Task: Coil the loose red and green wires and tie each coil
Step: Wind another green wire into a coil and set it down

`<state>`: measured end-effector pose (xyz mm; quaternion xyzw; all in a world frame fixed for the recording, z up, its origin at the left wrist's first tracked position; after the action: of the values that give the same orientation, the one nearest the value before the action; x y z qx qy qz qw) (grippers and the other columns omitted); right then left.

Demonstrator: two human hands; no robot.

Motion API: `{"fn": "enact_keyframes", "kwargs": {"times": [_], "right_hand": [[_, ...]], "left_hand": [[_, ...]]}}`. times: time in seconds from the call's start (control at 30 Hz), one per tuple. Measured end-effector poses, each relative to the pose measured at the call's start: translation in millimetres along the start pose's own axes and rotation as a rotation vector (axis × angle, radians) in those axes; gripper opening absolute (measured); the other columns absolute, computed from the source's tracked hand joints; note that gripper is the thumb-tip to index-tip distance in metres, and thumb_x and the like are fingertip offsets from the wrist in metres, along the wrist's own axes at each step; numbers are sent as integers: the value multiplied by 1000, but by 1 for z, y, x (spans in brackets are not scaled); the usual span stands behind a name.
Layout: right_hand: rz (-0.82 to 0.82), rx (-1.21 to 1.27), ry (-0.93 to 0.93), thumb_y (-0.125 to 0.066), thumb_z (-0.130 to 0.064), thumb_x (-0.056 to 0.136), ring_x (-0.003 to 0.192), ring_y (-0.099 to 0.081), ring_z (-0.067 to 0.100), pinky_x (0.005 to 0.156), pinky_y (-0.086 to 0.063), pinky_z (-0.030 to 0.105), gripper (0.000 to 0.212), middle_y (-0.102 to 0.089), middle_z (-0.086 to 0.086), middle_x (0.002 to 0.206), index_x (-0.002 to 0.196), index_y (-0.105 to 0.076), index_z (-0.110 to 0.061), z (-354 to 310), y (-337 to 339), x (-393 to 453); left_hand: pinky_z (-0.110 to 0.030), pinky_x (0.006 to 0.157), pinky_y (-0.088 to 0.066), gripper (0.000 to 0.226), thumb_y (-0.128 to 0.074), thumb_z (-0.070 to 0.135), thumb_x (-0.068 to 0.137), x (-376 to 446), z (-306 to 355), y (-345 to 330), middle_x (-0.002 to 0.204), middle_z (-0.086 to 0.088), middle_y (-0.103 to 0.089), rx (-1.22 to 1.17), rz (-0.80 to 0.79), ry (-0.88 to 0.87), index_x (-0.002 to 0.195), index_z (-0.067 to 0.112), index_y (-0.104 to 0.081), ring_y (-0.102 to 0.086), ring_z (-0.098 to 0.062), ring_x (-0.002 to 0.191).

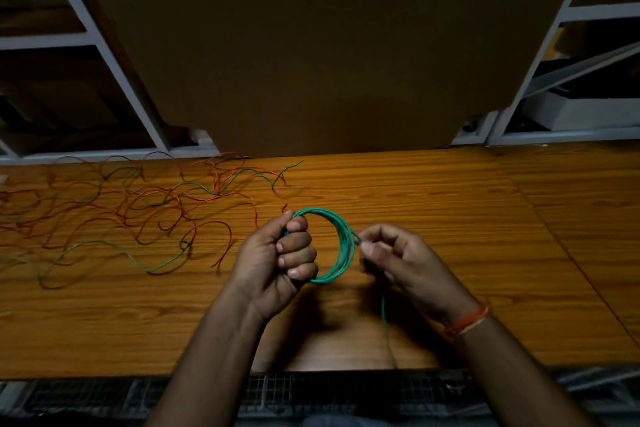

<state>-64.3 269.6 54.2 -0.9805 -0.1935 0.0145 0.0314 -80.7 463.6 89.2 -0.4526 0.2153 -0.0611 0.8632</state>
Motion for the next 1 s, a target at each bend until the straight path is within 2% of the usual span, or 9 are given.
{"fn": "enact_keyframes", "kwargs": {"times": [0.17, 0.23, 0.33, 0.4, 0.5, 0.67, 0.77, 0.87, 1.0], "right_hand": [[172, -84, -14, -72, 9, 86, 63, -58, 5, 57, -46, 19, 28, -63, 4, 84, 104, -63, -10, 27, 30, -8], [267, -219, -34, -75, 4, 85, 67, -62, 10, 61, -49, 25, 23, -69, -2, 82, 95, -67, -14, 32, 43, -15], [350, -610, 43, -81, -6, 82, 69, -62, 1, 64, -46, 22, 18, -71, -13, 78, 82, -72, -22, 32, 57, -24], [264, -782, 193, -79, -15, 85, 79, -64, 1, 67, -45, 17, 13, -69, -17, 80, 81, -74, -26, 20, 50, -26], [27, -876, 388, -71, -25, 90, 78, -61, 1, 66, -45, 20, 6, -63, -14, 81, 91, -75, -29, -3, 20, -25], [-127, -904, 573, -58, -29, 101, 72, -53, 11, 64, -42, 30, 19, -53, -2, 76, 96, -73, -18, -43, -20, -18], [-131, -966, 646, -59, -28, 101, 73, -49, 11, 64, -37, 26, 20, -51, -3, 77, 94, -71, -14, -61, -32, -10], [-59, -929, 655, -68, -22, 96, 71, -42, -1, 65, -31, 11, 7, -50, -11, 79, 94, -72, -16, -78, -36, 1], [43, -812, 620, -72, -17, 92, 73, -53, 2, 63, -36, 14, 2, -56, -9, 80, 92, -72, -16, -83, -35, 15]], "left_hand": [[-17, 40, -19, 35, -41, 27, 100, 3, 15, 17, 47, 9, -27, -118, 73, -90, 67, 19, -52, -13, -4, 41], [-17, 40, -20, 35, -42, 22, 100, 3, 26, 27, 46, 9, -27, -167, 128, -163, 66, 19, -52, -21, -4, 36], [-18, 40, -19, 32, -40, 21, 101, 3, 38, 36, 46, 9, -27, -196, 228, -295, 70, 21, -47, -23, -4, 35], [-18, 39, -21, 36, -36, 27, 107, 4, 37, 36, 47, 10, -28, -167, 268, -364, 73, 21, -45, -24, -3, 36], [-18, 40, -25, 35, -36, 32, 109, 10, 25, 32, 49, 11, -31, -29, 311, -411, 77, 21, -45, -26, -3, 37], [-23, 47, -32, 31, -35, 30, 110, 16, 2, 21, 55, 3, -42, 419, 288, -511, 84, 17, -46, -36, -10, 44], [-23, 46, -40, 32, -33, 27, 111, 10, -6, 12, 57, -5, -53, 655, 216, -556, 89, 10, -48, -48, -15, 47], [-22, 42, -33, 33, -33, 25, 111, 6, -13, 8, 54, -6, -43, 725, 112, -533, 88, 6, -46, -38, -15, 43], [-19, 44, -21, 33, -44, 34, 104, 3, -12, 7, 51, 2, -32, 681, 72, -447, 84, 9, -50, -24, -9, 42]]}}
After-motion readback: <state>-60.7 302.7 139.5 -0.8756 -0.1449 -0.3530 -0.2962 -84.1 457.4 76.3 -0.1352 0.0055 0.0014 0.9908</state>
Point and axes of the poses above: each hand's wrist, its own x-axis towards the middle knuckle, its own y-axis out of the back of the hand, z = x × y, the point moved 3 cm from there along x, towards the middle knuckle
